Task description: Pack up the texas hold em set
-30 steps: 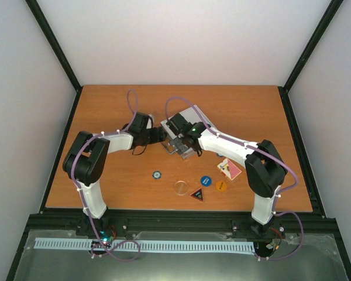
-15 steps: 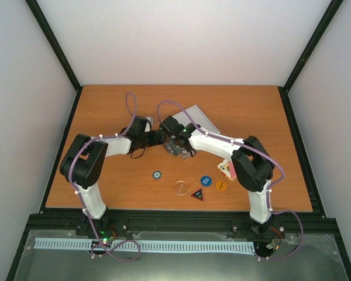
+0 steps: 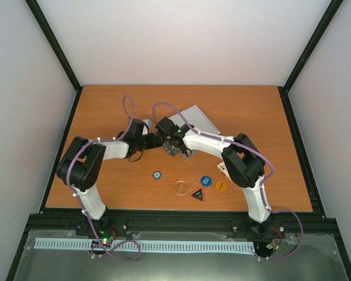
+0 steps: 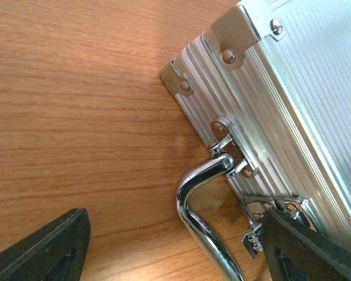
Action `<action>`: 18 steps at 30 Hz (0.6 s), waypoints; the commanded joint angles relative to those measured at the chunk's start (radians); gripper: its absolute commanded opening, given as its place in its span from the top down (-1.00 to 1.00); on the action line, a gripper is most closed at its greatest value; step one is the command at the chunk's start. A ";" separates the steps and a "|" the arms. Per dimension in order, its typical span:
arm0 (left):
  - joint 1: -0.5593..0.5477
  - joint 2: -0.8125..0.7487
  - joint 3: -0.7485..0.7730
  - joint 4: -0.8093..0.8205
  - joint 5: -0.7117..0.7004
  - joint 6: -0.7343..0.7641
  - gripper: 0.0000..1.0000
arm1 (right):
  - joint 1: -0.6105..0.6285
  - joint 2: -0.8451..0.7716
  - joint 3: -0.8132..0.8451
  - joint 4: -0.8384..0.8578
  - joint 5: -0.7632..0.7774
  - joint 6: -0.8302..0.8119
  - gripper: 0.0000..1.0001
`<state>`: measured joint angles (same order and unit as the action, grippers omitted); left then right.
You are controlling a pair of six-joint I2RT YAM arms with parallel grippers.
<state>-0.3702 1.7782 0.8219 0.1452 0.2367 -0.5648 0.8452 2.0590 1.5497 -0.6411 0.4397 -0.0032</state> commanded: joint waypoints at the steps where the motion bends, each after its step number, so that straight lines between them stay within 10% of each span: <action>1: 0.008 0.113 -0.071 -0.161 0.001 -0.031 -0.66 | 0.012 0.035 0.030 0.038 0.052 -0.003 -0.92; 18: 0.031 0.121 -0.101 -0.128 0.029 -0.030 -0.66 | 0.012 -0.045 0.006 0.099 0.363 -0.001 -0.94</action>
<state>-0.3477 1.8042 0.8001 0.2489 0.2810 -0.5652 0.8585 2.0842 1.5616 -0.5976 0.6693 0.0032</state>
